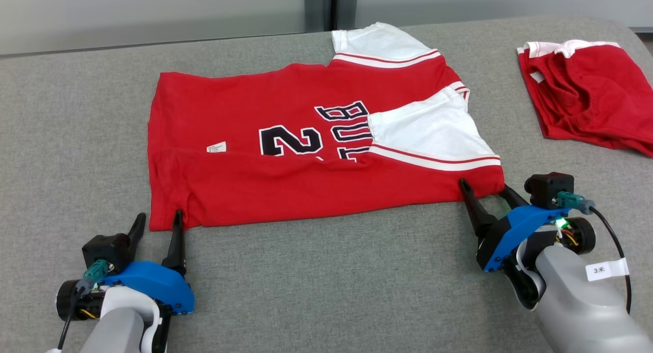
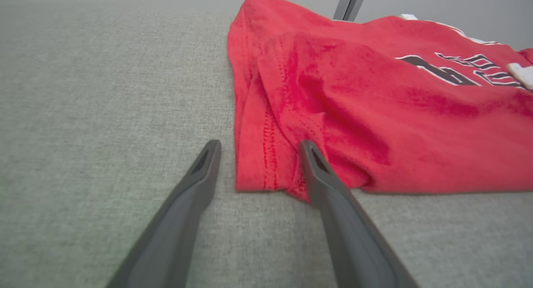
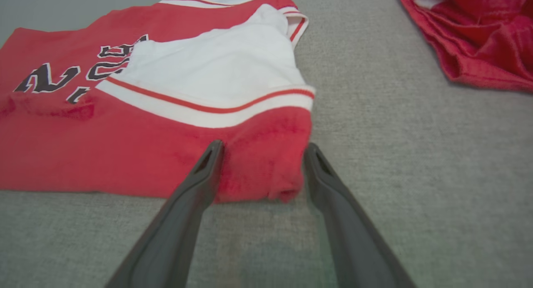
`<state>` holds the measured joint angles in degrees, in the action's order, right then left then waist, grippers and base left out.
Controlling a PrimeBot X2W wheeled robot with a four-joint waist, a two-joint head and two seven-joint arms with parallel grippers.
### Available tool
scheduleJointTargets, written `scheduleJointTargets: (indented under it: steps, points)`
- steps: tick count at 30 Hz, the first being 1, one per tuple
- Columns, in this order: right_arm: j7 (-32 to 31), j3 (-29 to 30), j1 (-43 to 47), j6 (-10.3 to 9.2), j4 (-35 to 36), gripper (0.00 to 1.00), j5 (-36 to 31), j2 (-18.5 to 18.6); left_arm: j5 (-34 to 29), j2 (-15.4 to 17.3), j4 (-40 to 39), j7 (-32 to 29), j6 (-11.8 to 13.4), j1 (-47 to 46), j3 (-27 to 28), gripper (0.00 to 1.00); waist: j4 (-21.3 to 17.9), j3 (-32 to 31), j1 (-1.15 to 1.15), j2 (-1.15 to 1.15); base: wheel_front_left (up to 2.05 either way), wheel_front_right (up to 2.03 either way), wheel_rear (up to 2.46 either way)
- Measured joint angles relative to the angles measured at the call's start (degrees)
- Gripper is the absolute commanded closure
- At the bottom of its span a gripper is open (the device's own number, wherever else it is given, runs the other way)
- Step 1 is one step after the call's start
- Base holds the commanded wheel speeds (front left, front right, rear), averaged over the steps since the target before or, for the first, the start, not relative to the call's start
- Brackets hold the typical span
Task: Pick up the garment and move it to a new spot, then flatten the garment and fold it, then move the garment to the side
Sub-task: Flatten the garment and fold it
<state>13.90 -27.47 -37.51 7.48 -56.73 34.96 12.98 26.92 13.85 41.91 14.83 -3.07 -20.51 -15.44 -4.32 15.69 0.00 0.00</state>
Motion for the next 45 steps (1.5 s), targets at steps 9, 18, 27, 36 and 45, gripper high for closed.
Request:
scheduleJointTargets:
  steps: [9,18,27,36,45]
  points:
    - [0.71,-0.42,-1.20,0.01,-2.53,1.00,2.07,-1.69,2.54,-1.66,2.36,0.15,-3.02,-1.76,-0.62,1.00,0.69,0.01,0.00,0.00,0.00,0.00,0.00]
    - [1.07,1.69,3.33,0.01,2.82,1.00,2.81,0.24,7.13,-2.98,-1.20,0.16,-4.02,1.72,1.87,1.00,1.78,-4.20,0.00,0.00,0.00,0.00,0.00]
    - [1.09,3.81,16.63,0.01,13.90,1.00,2.38,2.09,8.49,-3.28,-8.99,0.12,-2.76,13.78,2.29,1.00,2.41,-9.11,-0.01,-0.02,0.00,0.00,0.00]
    - [-0.87,8.33,32.26,0.01,24.02,1.00,2.48,2.63,9.29,-3.44,-17.74,-1.21,0.67,24.27,1.92,1.00,3.14,-10.63,0.00,-0.02,0.00,0.00,0.00]
    - [-7.12,15.91,39.05,0.01,33.10,0.00,-4.33,0.78,8.57,-2.71,-22.93,-2.69,3.08,27.87,1.42,0.00,2.75,-11.02,0.00,-0.02,0.00,0.00,0.00]
